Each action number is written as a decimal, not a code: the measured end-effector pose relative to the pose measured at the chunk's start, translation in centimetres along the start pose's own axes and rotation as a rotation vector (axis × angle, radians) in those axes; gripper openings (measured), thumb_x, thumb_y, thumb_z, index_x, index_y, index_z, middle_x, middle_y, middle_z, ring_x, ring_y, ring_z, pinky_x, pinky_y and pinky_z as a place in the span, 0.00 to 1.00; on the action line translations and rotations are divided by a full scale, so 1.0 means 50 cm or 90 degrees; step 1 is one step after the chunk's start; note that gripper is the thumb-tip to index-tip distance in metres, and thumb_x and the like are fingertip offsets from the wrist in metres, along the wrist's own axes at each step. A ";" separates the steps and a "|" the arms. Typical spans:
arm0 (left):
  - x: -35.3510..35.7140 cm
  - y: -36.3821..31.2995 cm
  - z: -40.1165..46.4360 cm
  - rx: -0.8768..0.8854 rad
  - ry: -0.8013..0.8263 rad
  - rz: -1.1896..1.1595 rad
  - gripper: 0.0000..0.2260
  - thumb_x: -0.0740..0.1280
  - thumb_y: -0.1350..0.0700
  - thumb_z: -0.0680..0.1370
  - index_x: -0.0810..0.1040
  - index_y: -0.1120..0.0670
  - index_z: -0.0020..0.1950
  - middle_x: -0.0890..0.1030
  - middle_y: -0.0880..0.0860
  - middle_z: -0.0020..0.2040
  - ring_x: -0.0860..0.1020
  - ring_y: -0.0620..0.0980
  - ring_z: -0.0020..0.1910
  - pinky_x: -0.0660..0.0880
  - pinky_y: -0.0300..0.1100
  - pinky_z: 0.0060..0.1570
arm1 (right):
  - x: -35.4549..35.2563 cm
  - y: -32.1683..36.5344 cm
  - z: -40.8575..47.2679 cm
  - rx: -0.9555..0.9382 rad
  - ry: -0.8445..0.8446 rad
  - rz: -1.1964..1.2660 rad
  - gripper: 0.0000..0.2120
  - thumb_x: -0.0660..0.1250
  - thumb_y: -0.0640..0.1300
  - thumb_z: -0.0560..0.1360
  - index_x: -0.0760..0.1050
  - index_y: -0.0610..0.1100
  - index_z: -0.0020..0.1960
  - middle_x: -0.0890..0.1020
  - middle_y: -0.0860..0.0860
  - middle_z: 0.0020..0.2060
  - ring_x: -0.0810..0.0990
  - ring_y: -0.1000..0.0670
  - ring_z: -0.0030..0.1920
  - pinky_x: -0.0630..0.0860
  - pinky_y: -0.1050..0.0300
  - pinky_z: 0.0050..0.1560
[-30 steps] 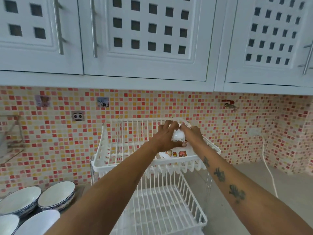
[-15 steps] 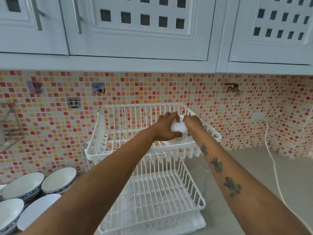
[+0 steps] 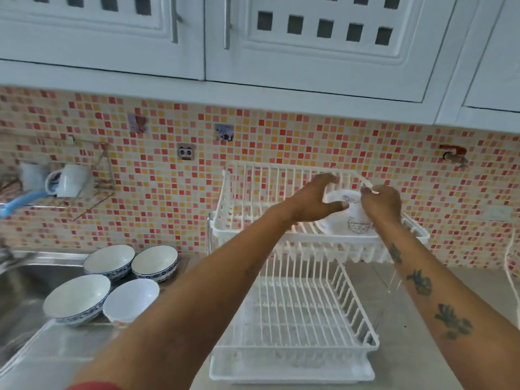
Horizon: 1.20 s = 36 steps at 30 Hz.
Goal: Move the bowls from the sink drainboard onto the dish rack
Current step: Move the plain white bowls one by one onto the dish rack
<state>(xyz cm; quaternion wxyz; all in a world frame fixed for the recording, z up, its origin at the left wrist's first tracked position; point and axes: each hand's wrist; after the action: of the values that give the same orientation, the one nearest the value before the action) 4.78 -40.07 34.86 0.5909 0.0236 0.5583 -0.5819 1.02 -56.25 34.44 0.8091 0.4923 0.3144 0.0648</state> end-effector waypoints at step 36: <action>-0.147 0.767 -0.708 -0.744 -0.637 -0.488 0.35 0.54 0.37 0.79 0.73 0.67 0.66 0.76 0.65 0.66 0.74 0.64 0.65 0.70 0.59 0.67 | 0.884 0.120 -0.587 0.225 0.585 0.086 0.25 0.57 0.54 0.80 0.70 0.36 0.68 0.77 0.44 0.61 0.75 0.51 0.41 0.71 0.59 0.38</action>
<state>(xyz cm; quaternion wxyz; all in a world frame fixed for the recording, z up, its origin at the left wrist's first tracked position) 11.99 1.12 2.76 0.4473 -0.7342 0.4115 -0.3025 20.55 -12.70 10.47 0.4851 0.5617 0.6121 0.2730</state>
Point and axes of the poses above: each hand's wrist, its own z-axis towards the middle knuckle, its own x-axis out of the palm, y = z × x
